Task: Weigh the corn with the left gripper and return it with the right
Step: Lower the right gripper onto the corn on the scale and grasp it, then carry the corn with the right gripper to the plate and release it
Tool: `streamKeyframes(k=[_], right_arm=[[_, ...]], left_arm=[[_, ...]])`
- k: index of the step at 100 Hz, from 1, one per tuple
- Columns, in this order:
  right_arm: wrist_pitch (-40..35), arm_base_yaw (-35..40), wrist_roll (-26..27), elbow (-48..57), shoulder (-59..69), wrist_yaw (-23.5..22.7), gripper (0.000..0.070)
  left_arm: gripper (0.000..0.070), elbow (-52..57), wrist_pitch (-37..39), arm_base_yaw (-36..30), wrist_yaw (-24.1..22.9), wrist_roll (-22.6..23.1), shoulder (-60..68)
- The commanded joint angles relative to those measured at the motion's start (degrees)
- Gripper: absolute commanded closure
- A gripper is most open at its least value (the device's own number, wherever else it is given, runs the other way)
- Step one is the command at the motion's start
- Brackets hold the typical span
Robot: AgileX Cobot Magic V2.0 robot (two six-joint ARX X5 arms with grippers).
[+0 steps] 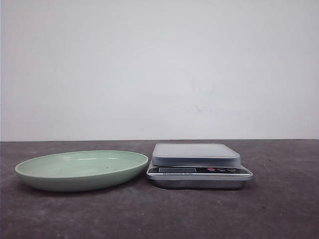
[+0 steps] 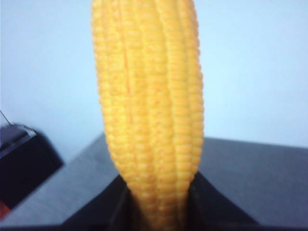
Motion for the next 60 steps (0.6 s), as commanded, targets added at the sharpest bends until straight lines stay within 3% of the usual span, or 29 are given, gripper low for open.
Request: streamKeyframes(k=[1, 18, 60], right_arm=[[-0.8, 1.2, -1.0, 0.7, 1.2, 0.4, 0.0694], [-5.2, 1.7, -1.0, 0.7, 2.5, 1.7, 0.0694], [-7.5, 5.0, 0.8, 0.7, 11.0, 1.2, 0.0694]], left_arm=[[0.0699, 0.8, 0.6, -0.3, -0.2, 1.0, 0.6], [0.0699, 0.8, 0.5, -0.3, -0.1, 0.9, 0.6], [0.0699, 0.8, -3.3, -0.3, -0.1, 1.0, 0.6]])
